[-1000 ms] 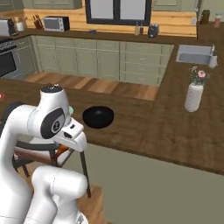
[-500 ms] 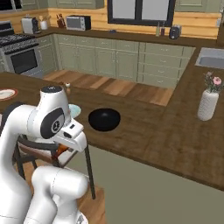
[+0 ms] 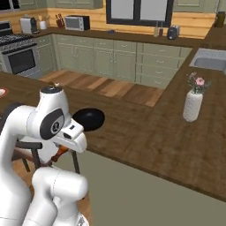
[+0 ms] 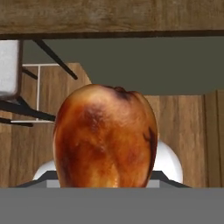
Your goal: Pick the chicken drumstick and squash from their plates and place them in the bowl. Then put the bowl in the fridge.
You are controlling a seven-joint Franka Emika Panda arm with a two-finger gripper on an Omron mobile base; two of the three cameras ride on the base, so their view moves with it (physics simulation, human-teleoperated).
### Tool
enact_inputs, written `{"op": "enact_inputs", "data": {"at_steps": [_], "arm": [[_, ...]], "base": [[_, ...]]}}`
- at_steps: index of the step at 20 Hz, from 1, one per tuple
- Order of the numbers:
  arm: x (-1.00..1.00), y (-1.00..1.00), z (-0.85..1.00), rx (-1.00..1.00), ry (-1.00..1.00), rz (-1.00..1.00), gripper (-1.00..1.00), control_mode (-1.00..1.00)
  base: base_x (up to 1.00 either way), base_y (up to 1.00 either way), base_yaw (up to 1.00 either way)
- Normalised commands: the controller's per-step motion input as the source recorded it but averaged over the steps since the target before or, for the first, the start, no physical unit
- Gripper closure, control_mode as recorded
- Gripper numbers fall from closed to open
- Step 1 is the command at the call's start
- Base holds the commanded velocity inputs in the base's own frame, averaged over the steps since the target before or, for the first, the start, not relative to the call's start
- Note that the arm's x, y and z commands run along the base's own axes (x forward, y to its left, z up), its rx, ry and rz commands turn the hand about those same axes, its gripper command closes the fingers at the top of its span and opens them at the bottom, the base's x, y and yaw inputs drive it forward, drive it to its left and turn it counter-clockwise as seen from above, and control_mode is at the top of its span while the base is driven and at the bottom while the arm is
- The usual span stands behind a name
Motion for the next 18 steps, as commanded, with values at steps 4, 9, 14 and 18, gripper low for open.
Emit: {"op": "enact_inputs", "data": {"at_steps": [4,9,14,18], "arm": [[0.00,0.00,0.00,0.00,0.00,0.00,1.00,1.00],[0.00,0.00,0.00,0.00,0.00,0.00,1.00,1.00],[0.00,0.00,0.00,0.00,0.00,0.00,1.00,1.00],[0.00,0.00,0.00,0.00,0.00,0.00,1.00,1.00]], "base": [[0.42,-0.09,0.00],[0.46,0.38,0.00],[0.43,0.53,0.00],[0.56,0.13,0.02]]}}
